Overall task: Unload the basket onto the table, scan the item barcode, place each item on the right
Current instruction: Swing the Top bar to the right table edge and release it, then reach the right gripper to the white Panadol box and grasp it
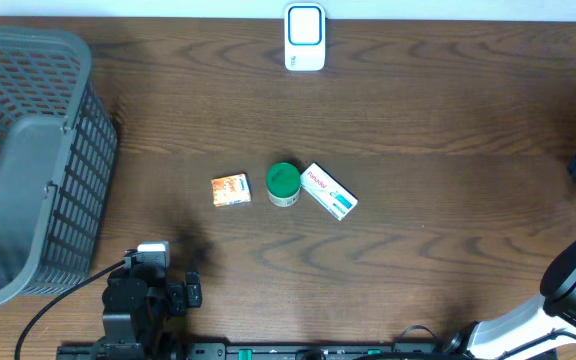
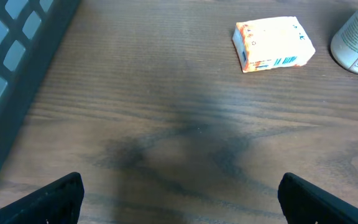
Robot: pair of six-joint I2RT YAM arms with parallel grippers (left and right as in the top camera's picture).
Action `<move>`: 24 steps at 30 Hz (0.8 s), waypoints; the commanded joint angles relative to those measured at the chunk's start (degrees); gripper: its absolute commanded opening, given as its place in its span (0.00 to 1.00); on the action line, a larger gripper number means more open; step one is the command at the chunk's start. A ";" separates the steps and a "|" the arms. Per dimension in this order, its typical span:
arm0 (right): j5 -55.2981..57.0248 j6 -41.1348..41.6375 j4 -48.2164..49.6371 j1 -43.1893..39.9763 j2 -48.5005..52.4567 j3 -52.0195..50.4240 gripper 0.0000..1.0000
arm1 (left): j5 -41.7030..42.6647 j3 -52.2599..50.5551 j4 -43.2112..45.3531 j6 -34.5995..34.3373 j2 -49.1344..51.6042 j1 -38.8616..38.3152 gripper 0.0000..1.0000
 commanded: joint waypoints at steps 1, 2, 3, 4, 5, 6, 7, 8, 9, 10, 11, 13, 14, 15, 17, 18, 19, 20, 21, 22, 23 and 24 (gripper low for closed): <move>-0.17 1.36 0.81 -0.02 0.15 -1.73 0.18 | -0.50 0.09 -0.87 -0.48 -0.04 0.17 0.99; -0.15 1.36 0.79 0.07 0.15 -1.70 0.29 | -0.50 0.09 -0.87 -0.48 -0.04 0.17 0.99; -0.13 1.29 0.68 0.17 -0.11 -1.46 0.88 | -0.50 0.09 -0.87 -0.48 -0.04 0.17 0.99; -0.20 1.36 -0.17 0.33 -0.61 -0.39 0.99 | -0.50 0.09 -0.87 -0.48 -0.04 0.17 0.99; -0.98 1.36 -1.18 0.55 -1.18 0.68 0.99 | -0.50 0.09 -0.87 -0.48 -0.04 0.17 0.99; -2.95 1.36 -2.40 0.94 -2.08 2.23 0.99 | -0.50 0.09 -0.87 -0.48 -0.04 0.17 0.99; -5.53 1.36 -3.50 1.38 -3.06 3.69 0.99 | -0.50 0.09 -0.87 -0.48 -0.04 0.17 0.99; -9.99 1.36 -5.05 2.19 -4.66 5.73 0.99 | -0.50 0.09 -0.87 -0.48 -0.04 0.17 0.99; -15.56 1.36 -6.51 3.21 -6.58 7.80 0.99 | -0.50 0.09 -0.87 -0.48 -0.04 0.17 0.99; -19.41 1.36 -7.39 3.98 -7.93 8.94 0.99 | -0.50 0.09 -0.87 -0.48 -0.04 0.17 0.99; -23.12 1.38 -7.96 4.87 -9.31 9.70 0.99 | -0.50 0.09 -0.87 -0.48 -0.04 0.17 0.99; -31.15 3.08 -9.27 8.31 -13.35 10.19 0.99 | -0.50 0.09 -0.87 -0.48 -0.04 0.17 0.99; -32.17 4.59 -10.16 10.10 -14.67 10.16 0.99 | -0.50 0.09 -0.87 -0.48 -0.04 0.17 0.99; -32.26 6.43 -11.17 12.28 -15.76 10.16 0.99 | -0.50 0.09 -0.87 -0.48 -0.04 0.17 0.99; -32.28 8.92 -13.60 16.48 -16.92 10.16 0.99 | -0.50 0.09 -0.87 -0.48 -0.04 0.17 0.99; -32.28 9.99 -15.32 19.23 -17.03 10.16 0.99 | -0.50 0.09 -0.87 -0.48 -0.04 0.17 0.99; -32.72 11.08 -17.07 22.25 -16.92 10.01 0.99 | -0.50 0.09 -0.87 -0.48 -0.04 0.17 0.99; -33.70 10.40 -17.88 25.05 -16.59 9.57 0.99 | -0.50 0.09 -0.87 -0.48 -0.04 0.17 0.99; -34.36 7.56 -18.12 27.87 -16.15 8.98 0.99 | -0.50 0.09 -0.87 -0.48 -0.04 0.17 0.99; -34.47 5.11 -18.18 29.66 -15.78 8.55 0.99 | -0.50 0.09 -0.87 -0.48 -0.04 0.17 0.99; -34.47 -3.10 -18.73 34.60 -14.40 7.50 0.99 | -0.50 0.09 -0.87 -0.48 -0.04 0.17 0.99; -34.47 -5.03 -18.93 35.76 -13.99 7.26 0.99 | -0.50 0.09 -0.87 -0.48 -0.04 0.17 0.99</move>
